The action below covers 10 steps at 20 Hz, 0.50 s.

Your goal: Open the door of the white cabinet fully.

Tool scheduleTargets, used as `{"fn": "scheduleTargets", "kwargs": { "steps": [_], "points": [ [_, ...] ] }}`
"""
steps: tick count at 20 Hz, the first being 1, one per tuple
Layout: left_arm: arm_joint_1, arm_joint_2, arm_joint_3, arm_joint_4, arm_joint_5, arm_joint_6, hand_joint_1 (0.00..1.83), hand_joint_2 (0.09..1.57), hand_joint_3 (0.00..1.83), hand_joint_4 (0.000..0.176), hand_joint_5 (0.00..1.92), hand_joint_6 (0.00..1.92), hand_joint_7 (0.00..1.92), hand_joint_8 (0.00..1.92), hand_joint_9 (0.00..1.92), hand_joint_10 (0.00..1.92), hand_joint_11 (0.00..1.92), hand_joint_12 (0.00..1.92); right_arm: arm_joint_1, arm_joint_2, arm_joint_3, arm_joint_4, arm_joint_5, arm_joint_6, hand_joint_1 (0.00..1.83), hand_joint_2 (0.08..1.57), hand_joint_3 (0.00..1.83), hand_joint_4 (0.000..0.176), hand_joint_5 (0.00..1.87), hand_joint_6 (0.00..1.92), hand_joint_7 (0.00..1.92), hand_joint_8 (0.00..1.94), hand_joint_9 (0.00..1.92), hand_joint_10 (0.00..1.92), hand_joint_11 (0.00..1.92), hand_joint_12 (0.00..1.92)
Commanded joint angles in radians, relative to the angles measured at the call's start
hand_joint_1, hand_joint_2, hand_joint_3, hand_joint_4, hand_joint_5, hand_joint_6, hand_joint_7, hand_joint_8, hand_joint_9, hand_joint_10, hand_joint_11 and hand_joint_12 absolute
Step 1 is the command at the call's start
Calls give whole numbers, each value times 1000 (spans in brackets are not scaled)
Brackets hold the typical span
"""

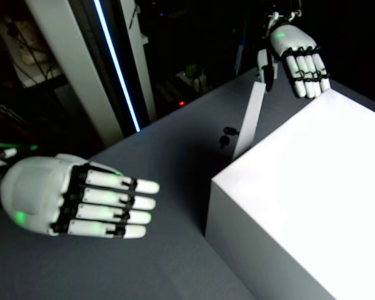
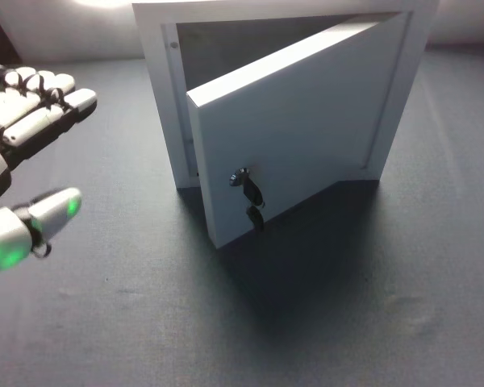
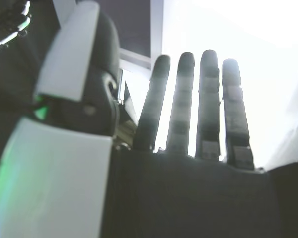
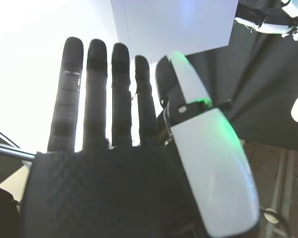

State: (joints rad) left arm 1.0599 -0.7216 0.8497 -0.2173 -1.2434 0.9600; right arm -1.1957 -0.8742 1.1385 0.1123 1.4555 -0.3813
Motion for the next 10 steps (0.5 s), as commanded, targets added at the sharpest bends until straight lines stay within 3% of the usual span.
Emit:
{"fn": "scheduleTargets", "kwargs": {
  "steps": [1, 4, 7, 10],
  "points": [
    [-10, -4, 6, 4, -119, -3, 0, 1549, 20, 0, 80, 3, 12, 4, 0, 0, 0, 2, 2, 2, 6, 28, 120, 9, 469, 1395, 9, 0, 191, 5, 159, 7, 127, 9, 0, 332],
    [-31, -12, 8, 34, -97, -5, 0, 1545, 3, 0, 113, 4, 83, 8, 79, 10, 52, 23, 2, -1, 8, 21, 111, 9, 429, 1390, 1, 0, 193, 7, 169, 5, 130, 6, 7, 244],
    [-50, -29, 15, 77, -89, -40, 0, 1519, 0, 0, 124, 7, 99, 11, 70, 4, 78, 34, 2, -9, 13, 20, 111, 14, 453, 1377, 0, 0, 206, 7, 178, 5, 139, 5, 32, 244],
    [-58, -36, 16, 103, -86, -60, 0, 1542, 2, 0, 122, 3, 75, 1, 58, 6, 67, 29, 2, -12, 15, 19, 110, 16, 455, 1357, 0, 0, 206, 0, 179, 0, 129, 0, 49, 128]
  ]
}}
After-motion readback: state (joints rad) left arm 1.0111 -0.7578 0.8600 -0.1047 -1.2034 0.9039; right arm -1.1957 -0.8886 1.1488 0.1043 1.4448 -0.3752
